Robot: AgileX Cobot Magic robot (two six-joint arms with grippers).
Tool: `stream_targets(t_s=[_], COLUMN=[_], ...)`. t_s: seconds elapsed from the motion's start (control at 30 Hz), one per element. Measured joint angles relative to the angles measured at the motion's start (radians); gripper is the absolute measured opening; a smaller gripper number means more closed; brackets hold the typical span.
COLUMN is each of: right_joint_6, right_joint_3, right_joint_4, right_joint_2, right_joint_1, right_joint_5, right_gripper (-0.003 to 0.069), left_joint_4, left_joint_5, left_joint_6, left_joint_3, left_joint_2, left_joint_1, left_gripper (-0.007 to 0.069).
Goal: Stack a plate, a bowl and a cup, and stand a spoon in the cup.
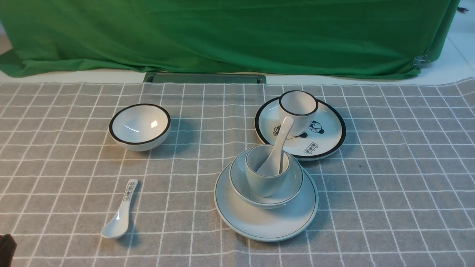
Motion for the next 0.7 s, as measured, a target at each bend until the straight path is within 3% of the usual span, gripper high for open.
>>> stream_targets(t_s=[0.7], right_joint_6=[0.0], right_joint_3=[0.0], right_joint_4=[0.0], right_joint_2=[0.0], right_joint_1=[0.0], right_joint_5=[0.0], right_gripper=[0.0216], left_joint_4=[0.0], left_joint_5=[0.0], left_joint_6=[0.002], left_joint_3=[0.0], left_joint_2=[0.0], left_joint_1=[0.0], left_gripper=[0.0017])
